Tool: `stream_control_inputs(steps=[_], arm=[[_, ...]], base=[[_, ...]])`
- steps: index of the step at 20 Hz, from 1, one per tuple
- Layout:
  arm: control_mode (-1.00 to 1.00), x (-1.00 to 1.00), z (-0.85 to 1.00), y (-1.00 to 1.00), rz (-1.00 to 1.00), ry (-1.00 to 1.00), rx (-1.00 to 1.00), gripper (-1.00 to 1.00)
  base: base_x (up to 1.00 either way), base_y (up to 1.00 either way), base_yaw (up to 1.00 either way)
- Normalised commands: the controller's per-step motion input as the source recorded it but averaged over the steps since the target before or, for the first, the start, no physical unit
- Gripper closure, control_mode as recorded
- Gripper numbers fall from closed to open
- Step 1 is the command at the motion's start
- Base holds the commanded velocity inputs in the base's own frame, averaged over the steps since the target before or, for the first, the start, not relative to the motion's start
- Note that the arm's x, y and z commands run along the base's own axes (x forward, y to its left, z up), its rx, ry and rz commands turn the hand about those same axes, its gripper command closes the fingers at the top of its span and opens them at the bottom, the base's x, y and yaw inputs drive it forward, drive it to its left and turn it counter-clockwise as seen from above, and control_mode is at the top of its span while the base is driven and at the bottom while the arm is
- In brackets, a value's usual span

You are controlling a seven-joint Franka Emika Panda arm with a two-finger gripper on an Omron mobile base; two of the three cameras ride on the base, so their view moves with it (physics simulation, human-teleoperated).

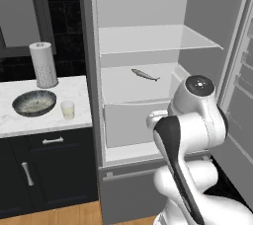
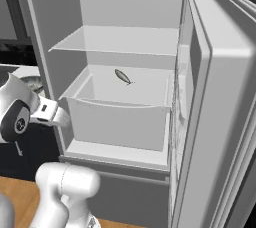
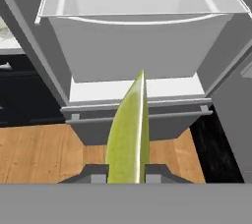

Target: Grab a lemon wedge from the fridge and one ice cube from the ice bowl, and put them in the glass of lemonade.

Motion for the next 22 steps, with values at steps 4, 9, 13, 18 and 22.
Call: stream_control_inputs(steps=[4,9,13,18,22], arm=[[-1.00,0.21,0.01,-0.45,0.02,-0.03,0.00,1.00],[-1.00,-0.13,-0.01,-0.16,0.05,-0.06,0.00,1.00],[1.00,0.00,0.00,0.00,0.00,0.00,0.00,1.00],[1.00,0.00,0.00,0.00,0.00,0.00,0.00,1.00],[1.00,0.00,0.00,0.00,0.00,0.00,0.00,1.00]], base=[[0.00,0.00,0.00],[0.00,0.00,0.00],[-0.91,0.15,0.13],[-0.77,0.76,0.12],[0.38,1.00,-0.02]])
